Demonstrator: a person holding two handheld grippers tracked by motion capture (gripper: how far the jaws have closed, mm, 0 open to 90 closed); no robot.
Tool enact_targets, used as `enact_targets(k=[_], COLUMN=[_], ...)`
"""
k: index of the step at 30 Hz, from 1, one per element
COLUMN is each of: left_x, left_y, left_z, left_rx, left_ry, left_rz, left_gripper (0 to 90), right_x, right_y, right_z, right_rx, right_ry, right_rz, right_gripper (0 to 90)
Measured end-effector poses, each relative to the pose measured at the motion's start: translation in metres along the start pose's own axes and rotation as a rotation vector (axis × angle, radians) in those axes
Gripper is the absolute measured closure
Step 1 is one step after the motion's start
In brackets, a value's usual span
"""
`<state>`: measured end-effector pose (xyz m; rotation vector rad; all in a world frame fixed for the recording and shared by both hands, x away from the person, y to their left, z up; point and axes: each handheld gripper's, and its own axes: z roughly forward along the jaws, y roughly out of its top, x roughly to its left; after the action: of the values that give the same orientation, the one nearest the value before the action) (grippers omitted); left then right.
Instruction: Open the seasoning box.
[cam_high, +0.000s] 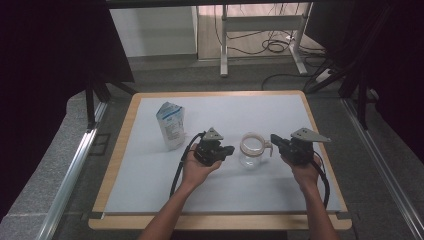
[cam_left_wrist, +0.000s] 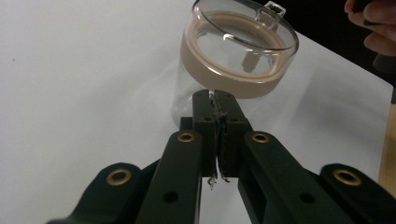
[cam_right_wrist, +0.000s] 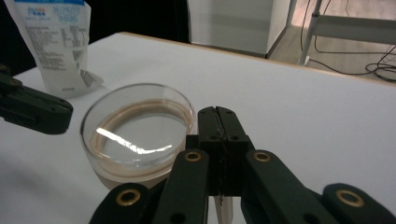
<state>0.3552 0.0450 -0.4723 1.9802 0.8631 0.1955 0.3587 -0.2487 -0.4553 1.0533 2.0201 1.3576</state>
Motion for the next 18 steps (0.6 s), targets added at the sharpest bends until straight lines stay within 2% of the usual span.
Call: enact_targets(k=[3, 7, 12, 18], left_x=[0.0006, 0.0023, 0.0025, -0.0014], left_y=[-0.0013, -0.0022, -0.0016, 0.0038], left_z=[0.0002, 0.0018, 0.0040, 0.0043], left_rx=[0.000, -0.002, 0.003, -0.018], left_ry=[-0.002, -0.010, -0.017, -0.027], left_rz=[-0.003, -0.013, -0.014, -0.012], left_gripper=[89.1, 89.8, 90.0, 90.0], right_x=[-0.0019, 0.0002, -0.0011, -0.0019], right_y=[-0.0044, -0.0036, -0.0050, -0.0072], right_z=[0.0040, 0.0040, 0.0037, 0.0036], right_rx=[0.004, 0.009, 0.003, 0.003], right_ry=[0.012, -0.001, 0.004, 0.000], right_rz=[0.014, -0.008, 0.007, 0.012], right_gripper=[89.8, 89.9, 89.9, 89.9])
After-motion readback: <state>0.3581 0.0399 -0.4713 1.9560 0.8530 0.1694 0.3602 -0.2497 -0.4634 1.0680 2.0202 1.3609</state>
